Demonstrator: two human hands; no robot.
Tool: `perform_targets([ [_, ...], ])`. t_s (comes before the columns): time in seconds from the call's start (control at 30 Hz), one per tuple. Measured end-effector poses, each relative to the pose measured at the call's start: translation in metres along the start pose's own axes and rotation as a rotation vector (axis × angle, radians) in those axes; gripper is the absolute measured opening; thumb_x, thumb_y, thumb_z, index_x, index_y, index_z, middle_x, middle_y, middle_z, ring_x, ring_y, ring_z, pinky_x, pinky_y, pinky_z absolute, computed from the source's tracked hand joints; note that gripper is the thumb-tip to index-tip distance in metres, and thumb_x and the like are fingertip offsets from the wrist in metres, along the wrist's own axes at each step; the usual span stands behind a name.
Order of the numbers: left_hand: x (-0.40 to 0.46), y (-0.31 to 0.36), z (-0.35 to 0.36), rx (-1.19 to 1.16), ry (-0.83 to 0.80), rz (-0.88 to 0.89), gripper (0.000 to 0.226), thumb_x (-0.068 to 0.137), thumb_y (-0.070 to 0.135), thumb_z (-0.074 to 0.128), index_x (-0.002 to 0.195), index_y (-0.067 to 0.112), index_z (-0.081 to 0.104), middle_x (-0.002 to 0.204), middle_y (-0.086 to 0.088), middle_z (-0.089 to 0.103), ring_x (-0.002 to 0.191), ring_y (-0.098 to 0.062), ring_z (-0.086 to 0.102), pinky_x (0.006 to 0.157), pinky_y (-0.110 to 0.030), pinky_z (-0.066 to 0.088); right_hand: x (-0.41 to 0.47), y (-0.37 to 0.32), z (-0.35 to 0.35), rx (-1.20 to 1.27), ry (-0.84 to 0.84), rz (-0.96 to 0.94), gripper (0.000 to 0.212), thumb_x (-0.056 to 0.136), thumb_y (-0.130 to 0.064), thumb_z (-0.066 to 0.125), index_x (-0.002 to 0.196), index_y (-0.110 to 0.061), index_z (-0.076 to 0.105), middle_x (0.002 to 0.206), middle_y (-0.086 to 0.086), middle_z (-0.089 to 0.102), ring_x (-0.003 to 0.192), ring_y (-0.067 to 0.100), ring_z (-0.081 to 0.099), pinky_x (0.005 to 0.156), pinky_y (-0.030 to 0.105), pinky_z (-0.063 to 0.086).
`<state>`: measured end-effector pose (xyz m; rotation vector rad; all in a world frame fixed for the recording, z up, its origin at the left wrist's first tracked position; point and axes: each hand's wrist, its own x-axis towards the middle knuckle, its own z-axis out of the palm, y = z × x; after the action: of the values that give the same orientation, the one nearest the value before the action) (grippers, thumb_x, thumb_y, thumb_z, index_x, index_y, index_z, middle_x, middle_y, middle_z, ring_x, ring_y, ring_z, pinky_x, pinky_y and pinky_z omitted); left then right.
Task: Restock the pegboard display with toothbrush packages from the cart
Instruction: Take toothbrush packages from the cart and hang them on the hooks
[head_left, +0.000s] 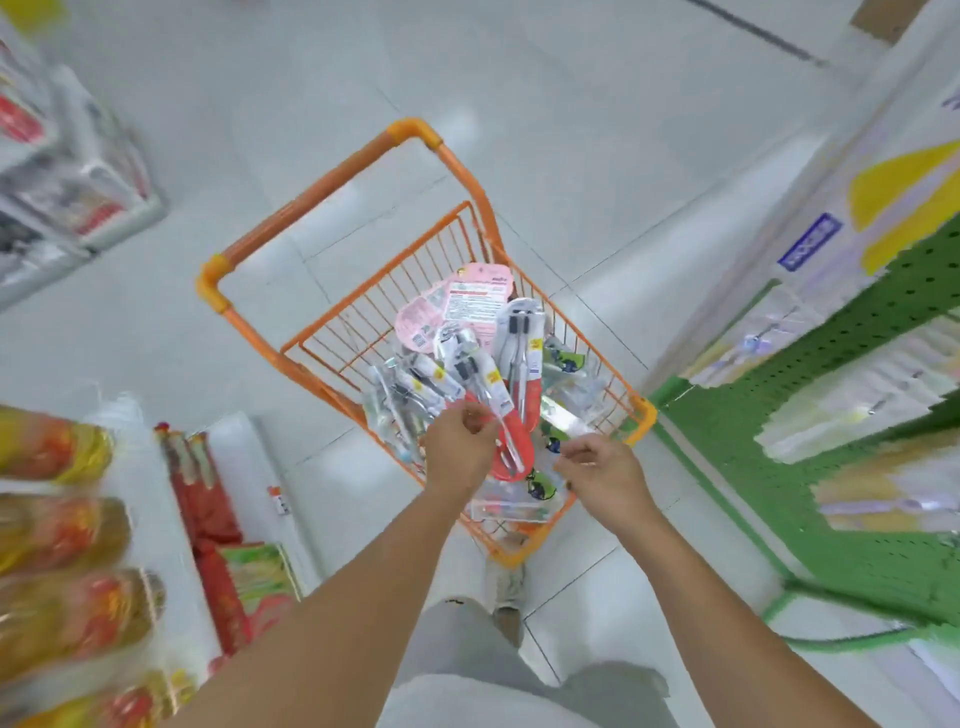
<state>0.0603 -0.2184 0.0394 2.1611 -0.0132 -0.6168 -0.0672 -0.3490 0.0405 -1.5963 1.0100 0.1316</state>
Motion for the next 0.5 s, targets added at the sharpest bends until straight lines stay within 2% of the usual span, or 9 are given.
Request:
perform_targets([
  [0.07,0.009,-0.017,-0.034,-0.002,0.105,-0.089,0.025,0.079,0.019,0.075,0.103,0.016,0.067,0.092,0.004,0.068,0.088,-0.019,0.067,0.081,-0.036,0.056,0.018,-0.012,0.023,-0.170,-0.059,-0.051,0.030,0.080,-0.025,0.082,0.105,-0.015,0.068,0.099,-0.003,0.066,0.096,0.020,0.065,0.085,0.034,0.053],
  [0.1,0.014,-0.025,-0.046,0.009,0.095,-0.132,0.030,0.078,0.019,0.076,0.106,0.015,0.064,0.096,0.003,0.065,0.091,-0.021,0.064,0.080,-0.036,0.054,0.029,-0.016,0.035,-0.255,-0.091,-0.081,0.038,0.078,-0.030,0.084,0.108,-0.016,0.065,0.101,-0.003,0.064,0.095,0.019,0.062,0.085,0.036,0.052],
  [0.17,0.023,-0.035,-0.061,0.003,-0.008,-0.191,0.034,0.085,0.020,0.073,0.115,0.014,0.058,0.104,0.000,0.057,0.095,-0.023,0.057,0.077,-0.032,0.047,0.048,-0.022,0.060,-0.407,-0.131,-0.159,0.042,0.072,-0.040,0.086,0.102,-0.020,0.063,0.090,-0.006,0.063,0.085,0.018,0.061,0.069,0.033,0.050],
  [0.23,0.031,-0.045,-0.066,-0.015,-0.109,-0.199,0.042,0.093,0.016,0.063,0.133,0.015,0.051,0.122,-0.002,0.055,0.108,-0.024,0.055,0.085,-0.032,0.045,0.060,-0.027,0.087,-0.525,-0.099,-0.208,0.039,0.070,-0.049,0.086,0.090,-0.024,0.064,0.075,-0.010,0.060,0.072,0.015,0.060,0.053,0.025,0.039],
  [0.3,0.039,-0.054,-0.067,-0.024,-0.157,-0.122,0.056,0.094,0.010,0.059,0.146,0.020,0.042,0.138,0.003,0.052,0.122,-0.022,0.055,0.098,-0.038,0.048,0.070,-0.031,0.109,-0.608,-0.032,-0.208,0.044,0.068,-0.053,0.085,0.089,-0.023,0.062,0.079,-0.005,0.060,0.072,0.018,0.060,0.054,0.025,0.041],
  [0.4,0.055,-0.064,-0.066,0.005,-0.166,-0.029,0.065,0.090,0.011,0.067,0.149,0.018,0.040,0.139,0.011,0.047,0.126,-0.013,0.050,0.106,-0.038,0.044,0.077,-0.037,0.129,-0.663,0.062,-0.130,0.051,0.069,-0.045,0.084,0.099,-0.017,0.055,0.094,0.003,0.058,0.082,0.026,0.060,0.066,0.036,0.051],
  [0.5,0.070,-0.064,-0.066,-0.067,-0.181,-0.211,0.062,0.086,0.024,0.076,0.141,0.017,0.048,0.137,0.005,0.053,0.120,-0.015,0.053,0.097,-0.031,0.045,0.080,-0.040,0.132,-0.610,0.058,-0.089,0.033,0.074,-0.033,0.081,0.092,-0.019,0.057,0.086,0.000,0.061,0.078,0.023,0.061,0.061,0.031,0.045],
])
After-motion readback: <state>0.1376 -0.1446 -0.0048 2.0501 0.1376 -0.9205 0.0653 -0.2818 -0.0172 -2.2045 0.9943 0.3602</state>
